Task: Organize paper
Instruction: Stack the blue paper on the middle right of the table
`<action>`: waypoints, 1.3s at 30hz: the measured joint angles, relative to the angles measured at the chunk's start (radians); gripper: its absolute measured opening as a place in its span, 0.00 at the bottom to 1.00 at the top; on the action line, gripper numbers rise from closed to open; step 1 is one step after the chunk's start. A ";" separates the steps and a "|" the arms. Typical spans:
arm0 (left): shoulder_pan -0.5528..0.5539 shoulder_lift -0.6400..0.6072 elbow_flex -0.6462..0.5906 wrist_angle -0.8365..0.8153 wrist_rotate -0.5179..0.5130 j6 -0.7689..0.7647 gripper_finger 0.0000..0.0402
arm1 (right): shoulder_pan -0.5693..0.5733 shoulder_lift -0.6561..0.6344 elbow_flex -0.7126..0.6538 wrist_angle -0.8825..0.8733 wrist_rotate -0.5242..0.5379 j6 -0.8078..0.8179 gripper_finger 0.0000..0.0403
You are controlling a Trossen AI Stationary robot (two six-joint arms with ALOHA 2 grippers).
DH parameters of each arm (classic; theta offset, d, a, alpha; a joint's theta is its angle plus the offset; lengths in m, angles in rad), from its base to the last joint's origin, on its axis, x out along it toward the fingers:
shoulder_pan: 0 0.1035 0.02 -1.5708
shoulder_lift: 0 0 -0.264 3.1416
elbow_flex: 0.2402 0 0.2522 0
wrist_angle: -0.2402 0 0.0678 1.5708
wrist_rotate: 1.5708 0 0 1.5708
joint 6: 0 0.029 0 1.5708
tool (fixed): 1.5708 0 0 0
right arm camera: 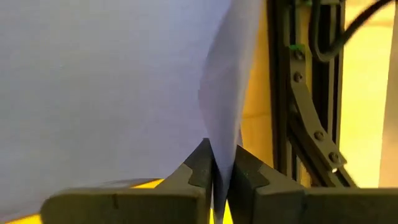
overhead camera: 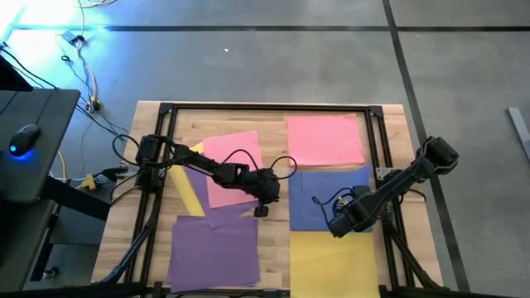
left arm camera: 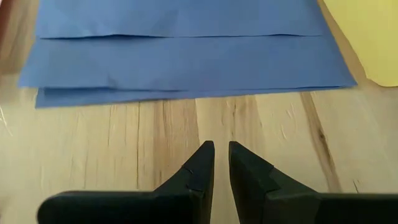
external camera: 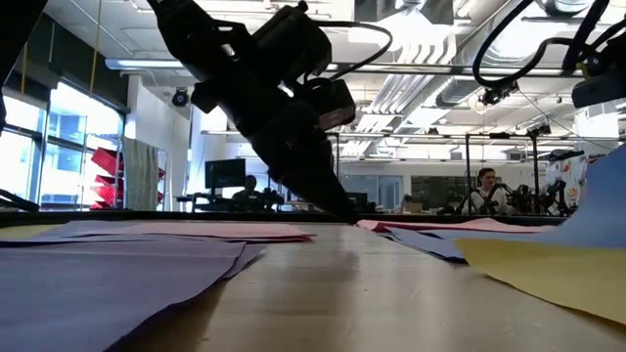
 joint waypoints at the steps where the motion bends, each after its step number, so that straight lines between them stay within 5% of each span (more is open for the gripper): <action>1: 0.000 0.000 0.000 -0.004 0.004 -0.003 0.06 | -0.003 0.000 0.000 0.000 0.007 -0.019 0.11; 7: -0.006 0.000 0.000 -0.024 0.007 -0.010 0.06 | -0.010 0.000 -0.047 0.038 -0.024 -0.053 0.24; 15: -0.006 0.000 0.000 -0.032 0.007 -0.011 0.06 | -0.010 0.000 -0.183 0.312 -0.053 -0.132 0.27; 30: -0.006 0.000 0.000 -0.034 0.001 -0.011 0.06 | -0.003 0.000 -0.198 0.309 -0.071 -0.272 0.02; 39: -0.005 0.000 0.000 -0.033 -0.012 -0.010 0.06 | -0.003 0.000 -0.198 0.302 -0.092 -0.195 0.02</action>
